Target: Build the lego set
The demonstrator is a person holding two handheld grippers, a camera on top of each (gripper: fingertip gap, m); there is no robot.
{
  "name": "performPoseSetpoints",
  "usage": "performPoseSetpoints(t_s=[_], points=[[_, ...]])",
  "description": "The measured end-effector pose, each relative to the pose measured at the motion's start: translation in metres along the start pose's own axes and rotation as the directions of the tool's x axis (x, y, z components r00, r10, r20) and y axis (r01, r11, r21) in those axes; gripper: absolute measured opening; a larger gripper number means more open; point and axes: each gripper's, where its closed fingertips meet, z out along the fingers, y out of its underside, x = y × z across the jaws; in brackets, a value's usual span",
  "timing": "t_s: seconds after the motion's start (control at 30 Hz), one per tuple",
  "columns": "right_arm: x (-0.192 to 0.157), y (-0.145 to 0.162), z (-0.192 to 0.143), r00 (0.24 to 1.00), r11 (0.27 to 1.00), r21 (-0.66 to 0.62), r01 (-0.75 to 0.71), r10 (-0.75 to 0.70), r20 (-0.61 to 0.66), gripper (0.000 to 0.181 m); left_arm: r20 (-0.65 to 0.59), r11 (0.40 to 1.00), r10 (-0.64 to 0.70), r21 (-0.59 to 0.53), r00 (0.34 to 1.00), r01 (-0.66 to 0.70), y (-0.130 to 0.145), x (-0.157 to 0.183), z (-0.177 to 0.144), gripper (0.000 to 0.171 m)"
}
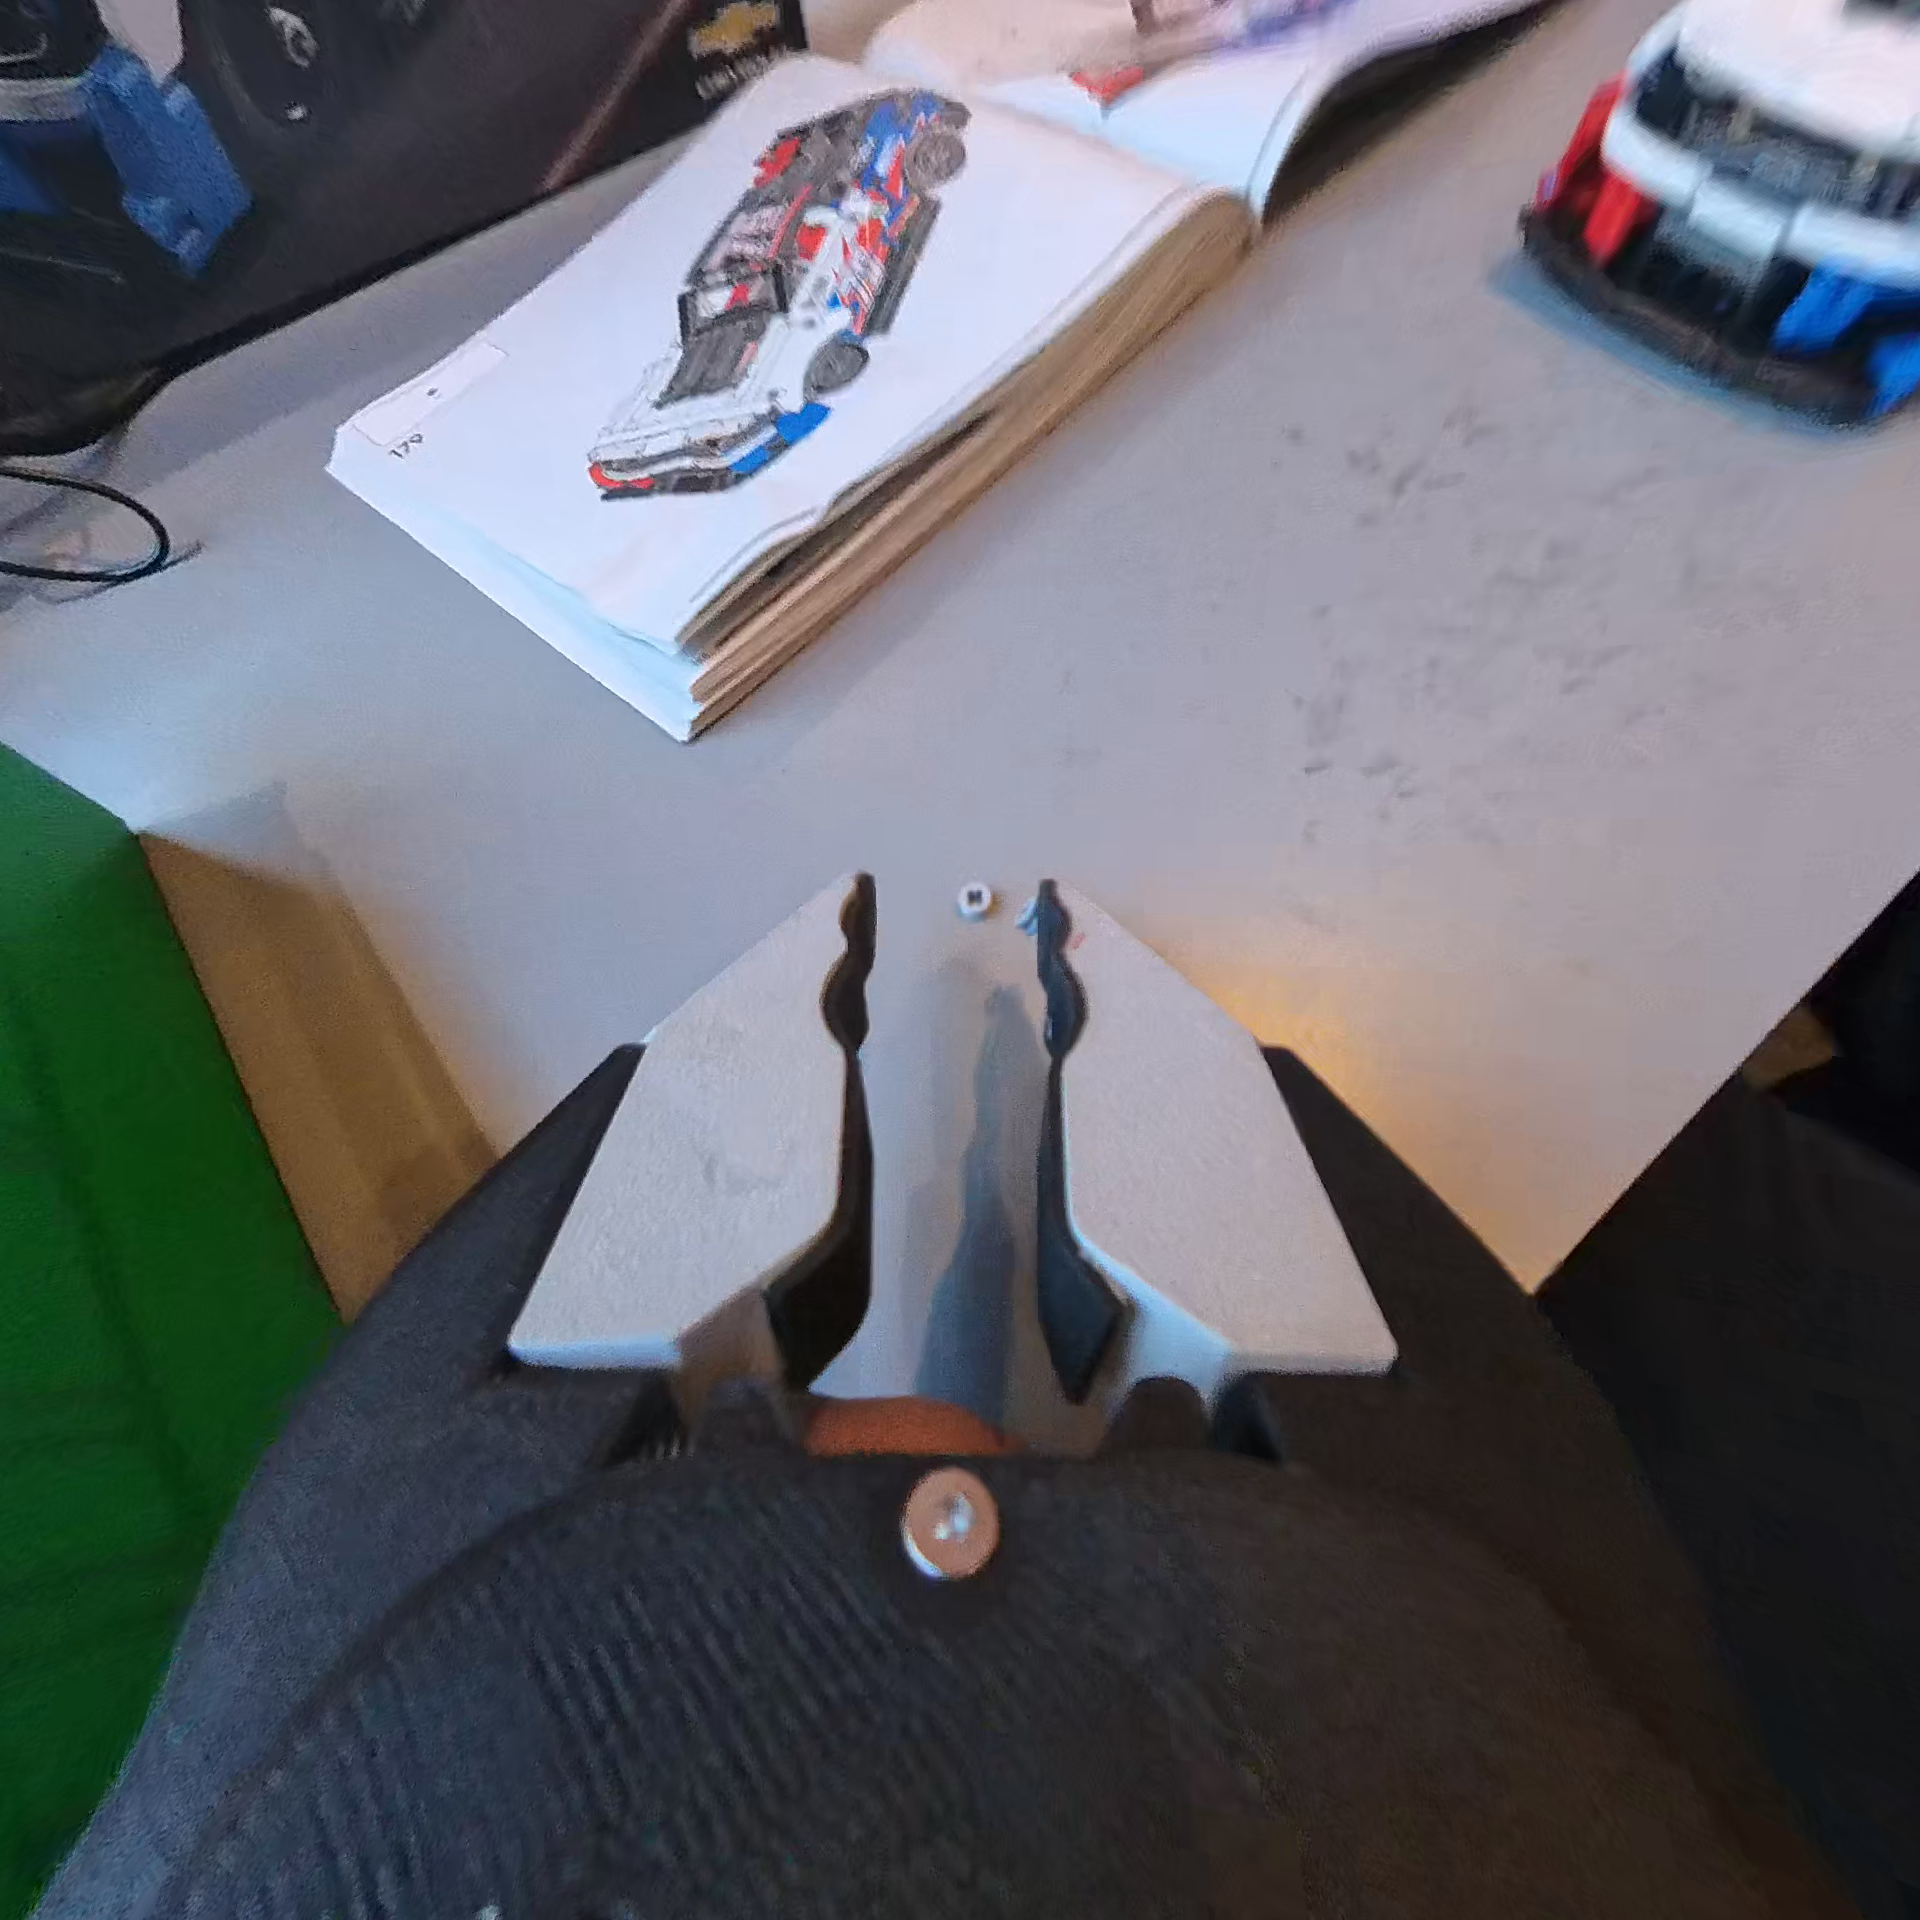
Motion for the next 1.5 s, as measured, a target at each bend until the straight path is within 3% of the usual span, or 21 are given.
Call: performPoseSetpoints(t_s=[0.17,0.27,0.47,0.67,1.13,1.37,1.5], points=[[0.000,0.001,0.001,1.000,1.000,-0.001,-0.015,0.015,0.011,0.003,-0.155,0.946,-0.270,0.139,0.950,0.292,-0.033,-0.005,-0.016,0.031],[-0.001,0.001,0.001,1.000,1.000,-0.002,-0.010,0.010,0.016,0.003,-0.217,0.926,-0.357,0.049,0.909,0.375,-0.026,-0.002,-0.012,0.047],[-0.003,0.001,0.001,1.000,1.000,-0.008,-0.003,0.003,0.022,0.003,-0.059,0.969,-0.246,-0.039,0.967,0.244,0.007,-0.006,0.008,0.043],[-0.002,0.002,0.001,1.000,1.000,-0.009,-0.005,0.005,0.018,0.003,0.023,0.991,-0.118,-0.065,0.993,0.120,0.011,-0.002,0.014,0.038],[-0.002,0.000,0.001,1.000,1.000,0.001,0.001,-0.001,0.009,0.003,-0.028,0.983,-0.066,-0.171,0.997,0.060,0.024,0.010,0.024,0.040],[-0.005,-0.001,0.001,1.000,1.000,0.001,0.014,-0.014,0.017,0.003,-0.046,0.985,-0.052,-0.168,0.998,0.043,0.022,0.015,0.026,0.026],[-0.005,-0.002,0.001,1.000,1.000,0.001,0.019,-0.019,0.020,0.003,-0.051,0.986,-0.034,-0.165,0.998,0.025,0.018,0.022,0.030,0.028]])
